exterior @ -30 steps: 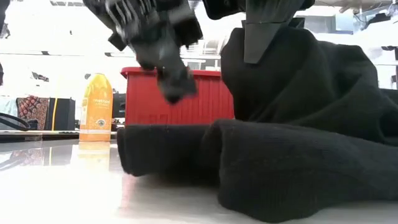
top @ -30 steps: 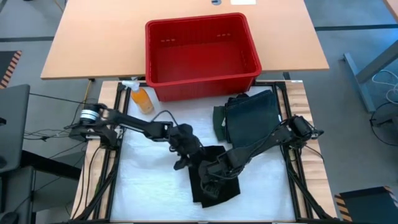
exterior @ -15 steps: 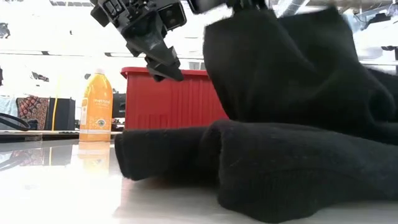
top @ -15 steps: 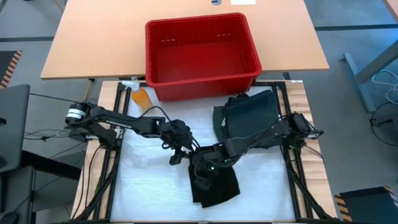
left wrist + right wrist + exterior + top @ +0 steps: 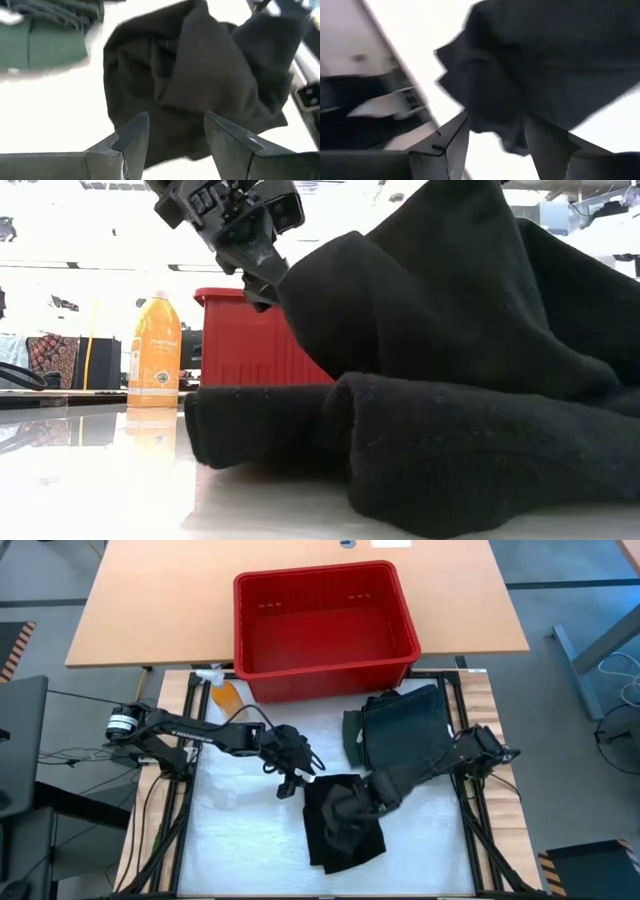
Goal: Fold Laundry from Bin
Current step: Fold the black shirt from the red laundry bin
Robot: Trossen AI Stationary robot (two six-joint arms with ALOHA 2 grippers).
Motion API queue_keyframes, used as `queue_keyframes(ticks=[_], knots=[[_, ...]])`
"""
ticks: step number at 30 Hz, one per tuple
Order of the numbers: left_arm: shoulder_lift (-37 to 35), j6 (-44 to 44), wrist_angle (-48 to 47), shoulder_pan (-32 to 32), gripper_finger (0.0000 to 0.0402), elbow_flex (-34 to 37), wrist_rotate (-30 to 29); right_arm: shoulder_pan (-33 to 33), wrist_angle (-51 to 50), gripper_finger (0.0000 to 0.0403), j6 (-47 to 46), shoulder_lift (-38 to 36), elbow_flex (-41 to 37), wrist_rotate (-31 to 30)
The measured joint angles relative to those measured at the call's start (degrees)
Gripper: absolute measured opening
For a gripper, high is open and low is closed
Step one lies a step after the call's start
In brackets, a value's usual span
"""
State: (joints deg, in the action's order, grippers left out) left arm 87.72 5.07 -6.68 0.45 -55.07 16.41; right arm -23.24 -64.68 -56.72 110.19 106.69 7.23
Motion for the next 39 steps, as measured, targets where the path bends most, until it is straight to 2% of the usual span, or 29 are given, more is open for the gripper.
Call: queue_keyframes(ticks=[4,11,13,19,24,28,30,34,36,39], knots=[[0.0,2.7,4.2,0.4,0.0180,-1.8,3.0,-4.3,-2.8,0.0184,-4.5,-0.1,-3.6,-10.4],[2.0,2.1,10.4,-4.7,0.0180,-6.4,0.2,-10.0,9.1,0.0041,-13.7,-0.1,-12.8,-17.9],[4.0,0.8,10.8,-6.1,0.0180,-8.1,-0.7,-11.1,13.1,0.0016,-14.7,0.0,-15.4,-20.0],[10.9,0.2,9.9,-7.3,0.0180,-12.7,0.5,-12.5,30.2,0.0043,-13.8,0.1,-21.8,-20.6],[13.8,0.0,9.0,-7.3,0.0180,-15.8,1.4,-13.7,35.1,0.0032,-10.8,0.2,-23.0,-20.1],[14.6,-2.2,5.3,-7.3,0.0180,-15.8,-0.2,-15.6,35.6,0.0014,-7.9,-3.0,-23.0,-20.1],[14.6,-3.1,0.8,-7.3,0.0180,-15.8,-2.3,-16.8,35.4,0.0014,-7.7,-4.9,-22.9,-23.7],[16.2,-4.9,-7.9,-7.1,0.0180,-15.6,-8.3,-18.9,33.0,0.0029,-10.5,-6.4,-25.0,-35.9],[17.5,-4.9,-8.3,-6.6,0.0180,-15.7,-9.2,-18.8,32.1,0.0030,-14.4,-5.8,-27.1,-38.1],[18.9,-4.0,-9.8,-5.4,0.0180,-14.9,-9.5,-17.1,37.1,0.0021,-16.5,-3.6,-30.6,-38.8]])
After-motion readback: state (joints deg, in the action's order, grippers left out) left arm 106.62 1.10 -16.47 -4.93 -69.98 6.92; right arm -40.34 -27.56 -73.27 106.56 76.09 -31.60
